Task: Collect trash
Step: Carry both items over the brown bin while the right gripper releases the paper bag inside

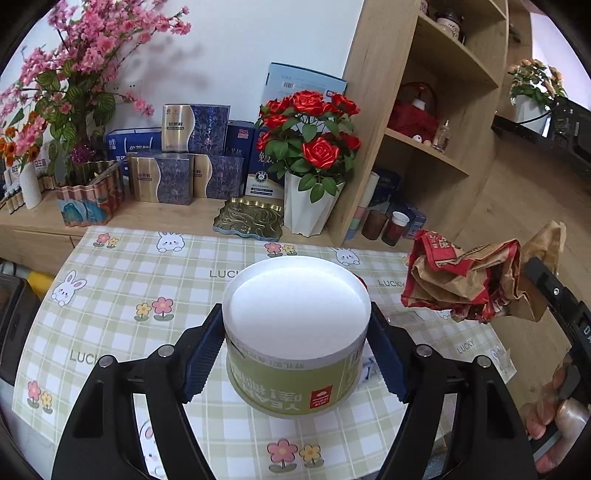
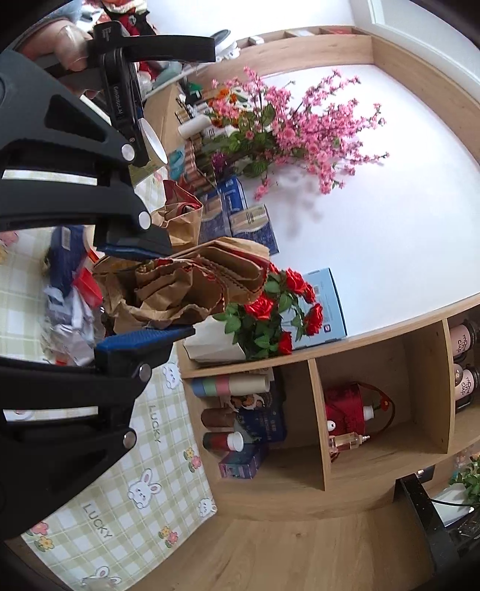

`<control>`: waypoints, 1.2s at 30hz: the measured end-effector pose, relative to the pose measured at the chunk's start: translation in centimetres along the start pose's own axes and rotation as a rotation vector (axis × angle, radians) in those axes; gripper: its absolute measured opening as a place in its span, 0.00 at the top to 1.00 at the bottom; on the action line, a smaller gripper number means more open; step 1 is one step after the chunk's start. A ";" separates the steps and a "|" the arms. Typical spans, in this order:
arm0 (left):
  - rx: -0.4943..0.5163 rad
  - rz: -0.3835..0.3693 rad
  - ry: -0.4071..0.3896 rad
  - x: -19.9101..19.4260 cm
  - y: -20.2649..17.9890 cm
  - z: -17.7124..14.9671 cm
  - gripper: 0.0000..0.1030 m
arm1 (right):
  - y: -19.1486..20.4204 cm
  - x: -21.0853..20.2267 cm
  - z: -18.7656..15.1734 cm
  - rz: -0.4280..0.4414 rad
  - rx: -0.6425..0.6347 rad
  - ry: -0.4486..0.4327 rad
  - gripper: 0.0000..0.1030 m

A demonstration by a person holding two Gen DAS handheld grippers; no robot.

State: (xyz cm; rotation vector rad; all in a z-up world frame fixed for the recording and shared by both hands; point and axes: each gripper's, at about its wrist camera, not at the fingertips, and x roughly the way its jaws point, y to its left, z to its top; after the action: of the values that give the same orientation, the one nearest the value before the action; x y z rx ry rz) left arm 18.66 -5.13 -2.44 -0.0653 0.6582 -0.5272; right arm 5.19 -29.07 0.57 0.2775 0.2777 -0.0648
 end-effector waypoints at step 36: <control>-0.027 0.045 0.075 -8.7 -0.8 -20.5 0.29 | 2.8 1.2 -31.8 0.156 -0.108 0.897 0.66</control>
State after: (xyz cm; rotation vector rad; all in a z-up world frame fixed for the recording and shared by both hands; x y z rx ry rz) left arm 0.23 0.52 -13.63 -0.0559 0.7381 -0.4788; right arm -1.67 -17.53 -28.38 0.2060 1.1453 0.2370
